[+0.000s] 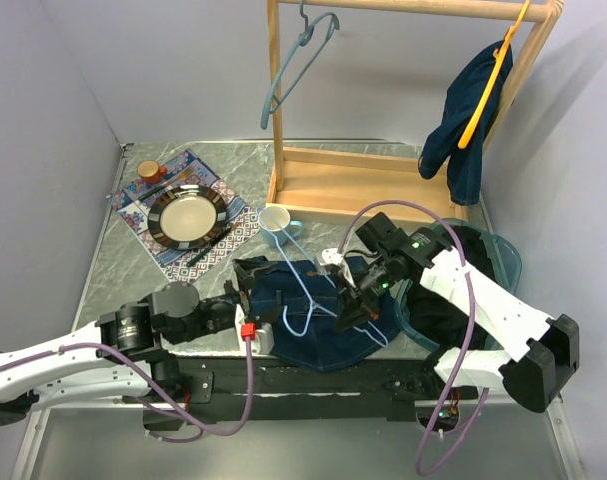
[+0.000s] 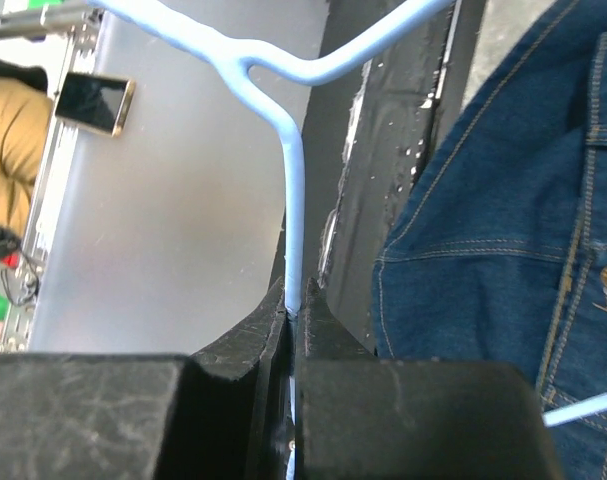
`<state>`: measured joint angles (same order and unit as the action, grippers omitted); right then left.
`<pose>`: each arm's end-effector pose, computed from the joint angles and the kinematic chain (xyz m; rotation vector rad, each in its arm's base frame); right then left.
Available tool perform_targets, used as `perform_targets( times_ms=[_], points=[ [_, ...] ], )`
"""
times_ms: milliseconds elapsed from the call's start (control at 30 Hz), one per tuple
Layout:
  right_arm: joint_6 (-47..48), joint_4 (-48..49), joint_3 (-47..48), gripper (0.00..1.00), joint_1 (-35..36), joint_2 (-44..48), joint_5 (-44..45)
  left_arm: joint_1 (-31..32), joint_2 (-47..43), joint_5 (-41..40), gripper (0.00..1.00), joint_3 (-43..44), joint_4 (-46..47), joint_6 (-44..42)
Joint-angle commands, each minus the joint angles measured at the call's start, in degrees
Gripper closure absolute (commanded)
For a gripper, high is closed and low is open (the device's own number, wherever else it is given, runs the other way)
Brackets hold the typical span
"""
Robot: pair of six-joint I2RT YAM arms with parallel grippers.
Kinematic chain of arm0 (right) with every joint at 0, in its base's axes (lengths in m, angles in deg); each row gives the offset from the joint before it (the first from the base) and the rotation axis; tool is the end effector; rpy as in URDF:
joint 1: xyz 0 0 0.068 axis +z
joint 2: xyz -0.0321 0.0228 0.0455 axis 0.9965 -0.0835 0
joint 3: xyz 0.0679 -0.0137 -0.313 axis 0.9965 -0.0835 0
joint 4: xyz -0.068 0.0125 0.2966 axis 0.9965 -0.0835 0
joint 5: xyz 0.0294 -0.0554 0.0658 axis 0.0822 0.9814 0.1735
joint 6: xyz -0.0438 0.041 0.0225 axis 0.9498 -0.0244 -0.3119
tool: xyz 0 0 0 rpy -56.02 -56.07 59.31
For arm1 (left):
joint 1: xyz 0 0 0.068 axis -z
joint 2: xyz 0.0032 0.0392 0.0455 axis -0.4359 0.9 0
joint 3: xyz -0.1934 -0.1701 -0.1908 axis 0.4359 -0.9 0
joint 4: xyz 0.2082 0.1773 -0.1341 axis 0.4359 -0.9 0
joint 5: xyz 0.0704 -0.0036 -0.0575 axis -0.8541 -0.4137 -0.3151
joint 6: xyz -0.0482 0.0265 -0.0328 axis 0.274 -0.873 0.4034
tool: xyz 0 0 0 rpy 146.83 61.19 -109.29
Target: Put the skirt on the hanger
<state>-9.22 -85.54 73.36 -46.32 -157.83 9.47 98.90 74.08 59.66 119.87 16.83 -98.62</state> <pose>0.1581 0.1838 0.3369 -1.7470 1.6843 1.4433 0.0541 -0.1622 0.3767 1.4564 0.9434 -0.2763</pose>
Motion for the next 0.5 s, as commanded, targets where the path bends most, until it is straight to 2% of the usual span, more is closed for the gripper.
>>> perform_targets(
  times_ms=[0, 200, 300, 400, 433, 467],
  points=[
    [3.10, -2.12, 2.31, 1.00, 1.97, -1.10, 0.27, -0.19, 4.06, 2.64, 0.03, 4.64, -0.16, -4.31],
    [5.12, -4.40, 3.11, 1.00, 3.38, -1.37, 0.37, -2.30, 8.90, 4.75, 0.02, 4.81, 1.68, -5.46],
    [6.45, -5.46, 3.55, 1.00, 3.38, -0.67, 0.54, -4.41, 10.83, 6.86, 0.12, 4.73, 1.24, -5.20],
    [6.89, -5.55, 3.20, 1.00, 3.56, 0.04, 0.54, -5.38, 12.68, 7.22, 0.37, 3.76, 3.08, -4.67],
    [6.97, -5.46, 3.11, 1.00, 3.47, 0.21, 0.54, -5.47, 12.95, 6.34, 0.53, 2.98, 3.87, -3.97],
    [7.41, -5.72, 3.11, 1.00, 3.47, 0.39, 0.37, -5.56, 13.12, 6.07, 0.58, 2.62, 4.75, -3.70]
  ],
)
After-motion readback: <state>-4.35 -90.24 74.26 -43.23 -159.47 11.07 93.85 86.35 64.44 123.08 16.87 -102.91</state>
